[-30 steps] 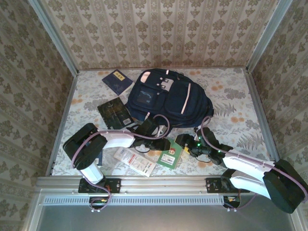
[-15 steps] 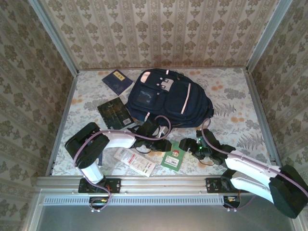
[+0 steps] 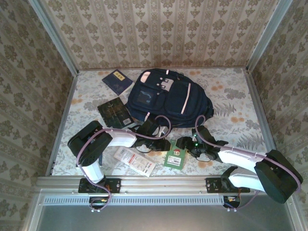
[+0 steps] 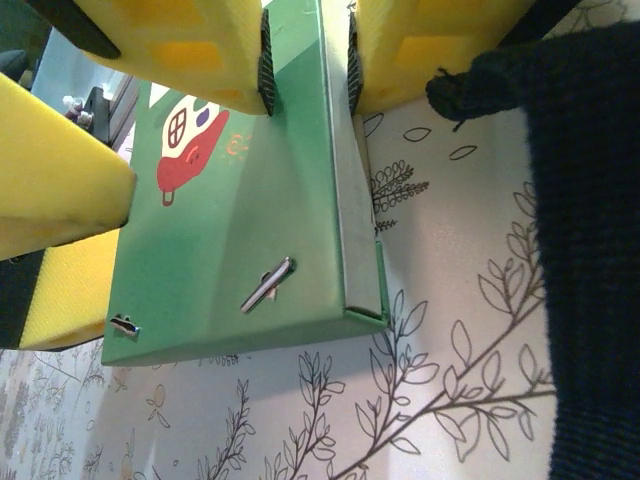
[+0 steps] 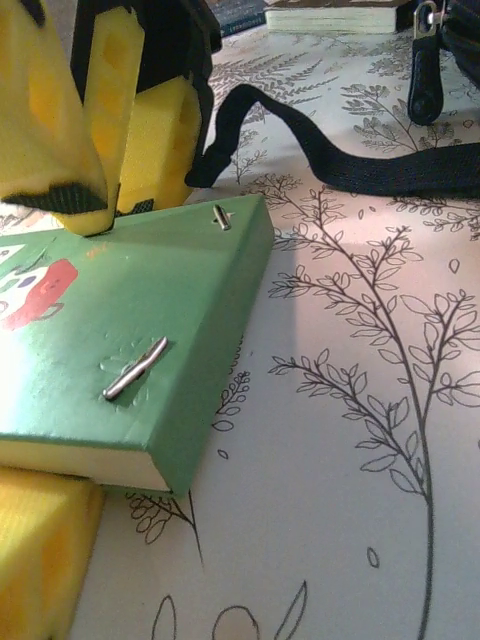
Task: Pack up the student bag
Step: Pick up the book from the bottom-center of the table.
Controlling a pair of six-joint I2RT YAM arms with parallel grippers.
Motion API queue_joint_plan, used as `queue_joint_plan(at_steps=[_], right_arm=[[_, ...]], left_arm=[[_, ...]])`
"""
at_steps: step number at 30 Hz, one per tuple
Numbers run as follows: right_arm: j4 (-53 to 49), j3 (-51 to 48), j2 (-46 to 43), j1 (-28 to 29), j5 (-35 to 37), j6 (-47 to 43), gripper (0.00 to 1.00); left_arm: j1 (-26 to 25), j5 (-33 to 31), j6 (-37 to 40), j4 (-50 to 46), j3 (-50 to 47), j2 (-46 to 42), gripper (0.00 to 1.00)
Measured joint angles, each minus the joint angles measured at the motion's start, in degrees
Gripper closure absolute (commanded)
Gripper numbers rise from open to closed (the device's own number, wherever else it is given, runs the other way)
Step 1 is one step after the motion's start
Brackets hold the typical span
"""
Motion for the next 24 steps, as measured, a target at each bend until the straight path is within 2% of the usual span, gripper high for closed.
queue_joint_plan(at_steps=[7, 11, 14, 17, 24], right_arm=[[-4.79, -1.05, -9.01, 0.48, 1.46, 0.55, 0.81], [-5.33, -1.14, -11.85, 0.70, 1.68, 0.98, 0.93], [-6.38, -1.16, -13.18, 0.83, 2.10, 0.96, 0.96], [-8.68, -1.14, -16.11, 0.66, 2.86, 0.87, 0.96], [-12.26, 0.13, -23.85, -2.40, 2.86, 1.51, 0.97]], left_arm=[[-0.04, 0.79, 0.17, 0.07, 0.15, 0.00, 0.70], [-0.04, 1.05, 0.72, -0.17, 0.44, 0.00, 0.57], [-0.09, 1.42, 1.07, -0.48, 0.70, -0.85, 0.43], [0.39, 1.03, 0.85, -1.97, 0.42, -3.10, 0.36], [4.98, 3.63, -7.26, 3.50, -4.09, -10.32, 0.30]])
